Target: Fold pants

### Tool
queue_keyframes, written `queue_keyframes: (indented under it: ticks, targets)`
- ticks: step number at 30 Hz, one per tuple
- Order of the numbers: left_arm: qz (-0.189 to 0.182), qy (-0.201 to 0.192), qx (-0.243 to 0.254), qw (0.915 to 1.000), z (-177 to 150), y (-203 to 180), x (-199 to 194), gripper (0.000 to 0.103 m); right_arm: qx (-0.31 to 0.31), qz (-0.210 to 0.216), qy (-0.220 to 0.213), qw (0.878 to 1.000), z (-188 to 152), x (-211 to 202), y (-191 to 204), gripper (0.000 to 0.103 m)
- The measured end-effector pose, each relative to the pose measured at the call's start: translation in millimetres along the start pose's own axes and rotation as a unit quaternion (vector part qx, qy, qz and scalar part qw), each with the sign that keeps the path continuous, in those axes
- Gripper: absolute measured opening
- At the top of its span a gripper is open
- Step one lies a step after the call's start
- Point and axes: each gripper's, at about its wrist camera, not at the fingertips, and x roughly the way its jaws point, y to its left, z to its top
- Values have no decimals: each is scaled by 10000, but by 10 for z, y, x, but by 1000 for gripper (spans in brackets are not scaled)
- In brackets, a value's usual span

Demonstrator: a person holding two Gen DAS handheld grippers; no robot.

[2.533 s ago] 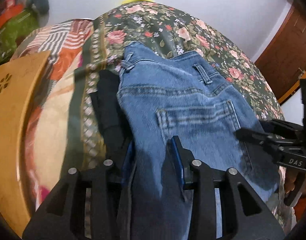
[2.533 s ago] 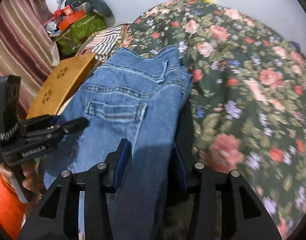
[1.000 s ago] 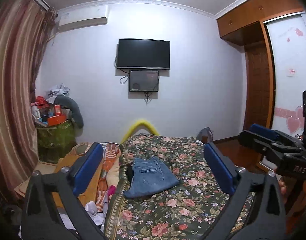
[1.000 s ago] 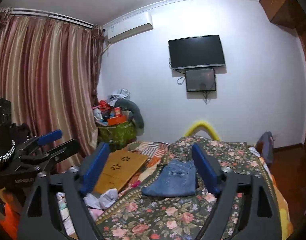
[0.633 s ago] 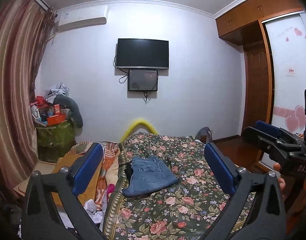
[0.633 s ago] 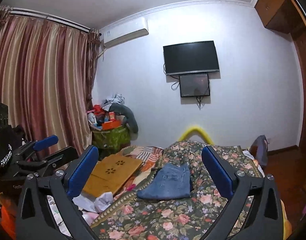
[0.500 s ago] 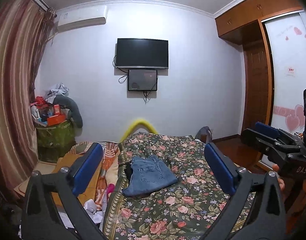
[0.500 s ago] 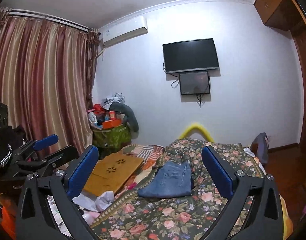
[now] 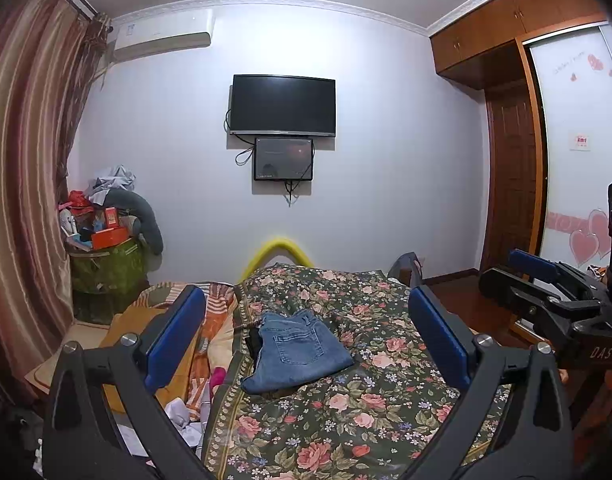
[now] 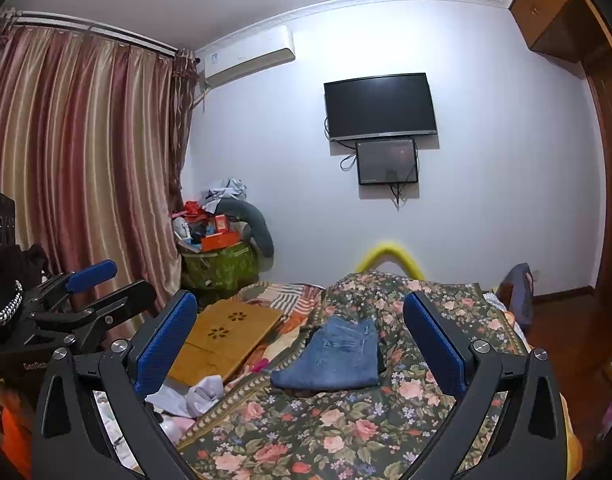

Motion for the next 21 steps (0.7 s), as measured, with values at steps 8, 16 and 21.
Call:
queue_keyframes:
  ticks: [8, 16, 21]
  targets:
    - [-34, -3, -28, 10000, 4, 7, 27, 102, -14, -37, 36, 10000, 18, 1, 8, 103]
    - [-69, 30, -82, 9999, 5, 3, 82, 102, 24, -93, 57, 9999, 16, -15, -11, 103]
    - [-83, 44, -98, 9999, 4, 0, 99, 102, 5, -116, 83, 9999, 12, -10, -23, 103]
